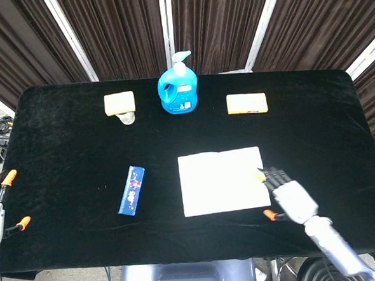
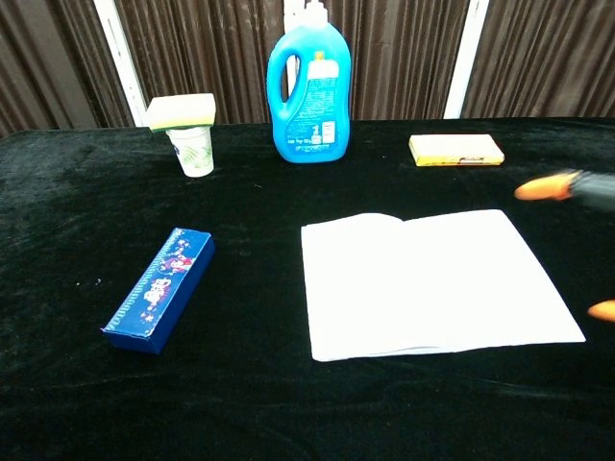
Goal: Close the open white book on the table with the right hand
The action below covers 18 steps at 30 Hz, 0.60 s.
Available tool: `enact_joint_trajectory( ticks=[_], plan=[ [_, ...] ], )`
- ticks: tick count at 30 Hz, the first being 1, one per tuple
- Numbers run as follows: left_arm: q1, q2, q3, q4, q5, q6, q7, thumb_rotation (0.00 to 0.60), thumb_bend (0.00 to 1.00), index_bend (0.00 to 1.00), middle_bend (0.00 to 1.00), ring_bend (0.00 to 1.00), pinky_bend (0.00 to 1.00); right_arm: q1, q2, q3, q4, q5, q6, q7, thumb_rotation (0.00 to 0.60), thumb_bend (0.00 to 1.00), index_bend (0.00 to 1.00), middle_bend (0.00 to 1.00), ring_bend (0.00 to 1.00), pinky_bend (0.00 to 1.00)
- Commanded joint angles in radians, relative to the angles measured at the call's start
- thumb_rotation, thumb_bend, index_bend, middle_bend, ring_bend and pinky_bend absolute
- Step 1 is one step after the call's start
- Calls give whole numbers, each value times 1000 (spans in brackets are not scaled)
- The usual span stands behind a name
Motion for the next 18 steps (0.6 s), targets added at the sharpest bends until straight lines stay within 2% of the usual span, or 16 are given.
enact_joint_trajectory(
  ticks=[1,7,18],
  plan=[
    [1,1,-2,1,-4,1,-4,600,115,0,0,0,0,47,-68,1,8,12,-60,-6,600,134,0,0,0,0],
    [-4,-1,-6,6,-17,-10,-4,600,115,0,0,0,0,73,-131,-10,-17,38,-106,0,600,129,0,0,0,0],
    [-8,-4,-3,5,-13,-13,-1,600,115,0,0,0,0,89,-251,28,-7,139,-124,-87,600,129,0,0,0,0]
  ],
)
